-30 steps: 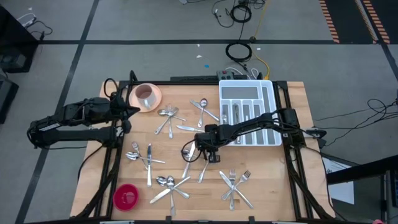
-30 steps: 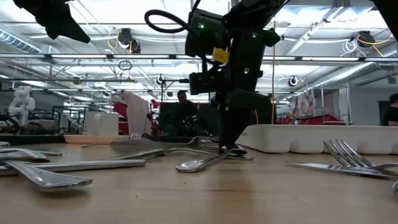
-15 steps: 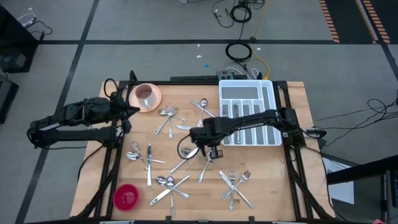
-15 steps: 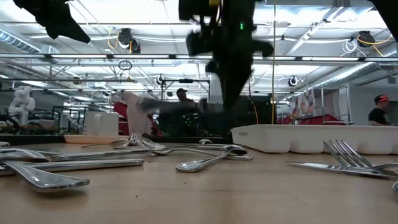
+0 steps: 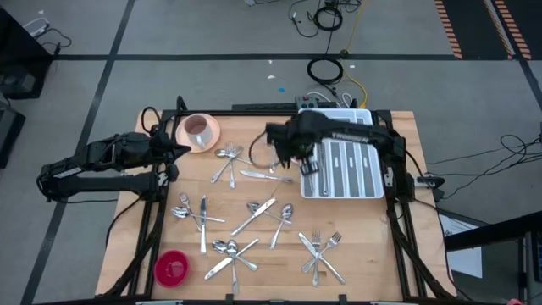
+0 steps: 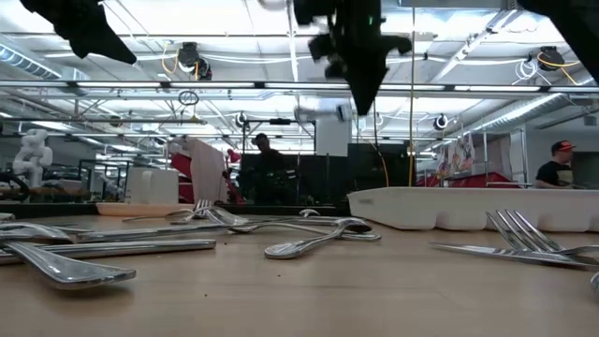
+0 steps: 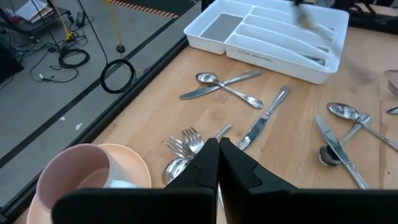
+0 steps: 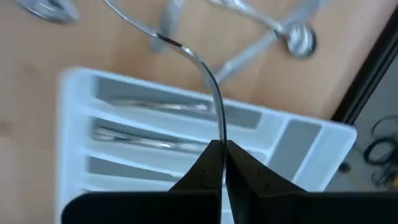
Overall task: Sort silverware
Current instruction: Put the silver fork into the white silverware tray
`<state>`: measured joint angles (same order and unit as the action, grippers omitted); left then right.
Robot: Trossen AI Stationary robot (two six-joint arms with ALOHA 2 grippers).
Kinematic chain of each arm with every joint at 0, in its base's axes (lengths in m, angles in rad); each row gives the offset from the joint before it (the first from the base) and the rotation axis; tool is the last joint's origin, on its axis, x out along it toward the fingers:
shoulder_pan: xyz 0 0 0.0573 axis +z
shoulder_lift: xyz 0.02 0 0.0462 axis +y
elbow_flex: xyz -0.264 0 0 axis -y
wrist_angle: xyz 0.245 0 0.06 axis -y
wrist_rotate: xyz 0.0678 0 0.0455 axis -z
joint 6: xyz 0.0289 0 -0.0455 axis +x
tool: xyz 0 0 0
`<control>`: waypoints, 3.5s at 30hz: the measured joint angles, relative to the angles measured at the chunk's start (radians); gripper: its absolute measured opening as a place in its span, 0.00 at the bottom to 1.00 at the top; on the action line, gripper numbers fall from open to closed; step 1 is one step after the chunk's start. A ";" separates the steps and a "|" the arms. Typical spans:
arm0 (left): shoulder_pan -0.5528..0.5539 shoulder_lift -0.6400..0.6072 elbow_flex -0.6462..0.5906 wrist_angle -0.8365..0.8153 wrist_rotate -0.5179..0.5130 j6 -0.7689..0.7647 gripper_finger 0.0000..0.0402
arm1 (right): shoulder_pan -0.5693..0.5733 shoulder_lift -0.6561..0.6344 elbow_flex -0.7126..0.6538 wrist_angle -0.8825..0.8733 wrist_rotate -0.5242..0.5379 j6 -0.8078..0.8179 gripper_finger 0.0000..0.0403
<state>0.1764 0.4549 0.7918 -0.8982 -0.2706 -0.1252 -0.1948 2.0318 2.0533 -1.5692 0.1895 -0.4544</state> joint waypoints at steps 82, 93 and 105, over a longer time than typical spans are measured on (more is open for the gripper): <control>0.000 0.002 0.000 -0.035 -0.109 -0.078 0.02 | -0.186 0.231 0.015 -0.001 0.016 -0.654 0.00; 0.000 0.002 0.000 -0.033 -0.127 -0.077 0.02 | -0.223 0.212 0.015 -0.003 0.015 -0.628 0.00; 0.000 0.002 0.000 -0.033 -0.136 -0.078 0.02 | -0.238 0.214 -0.074 -0.003 -0.035 -0.662 0.00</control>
<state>0.1768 0.4572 0.7918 -0.9310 -0.4070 -0.2028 -0.4332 2.2459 1.9796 -1.5720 0.1542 -1.1160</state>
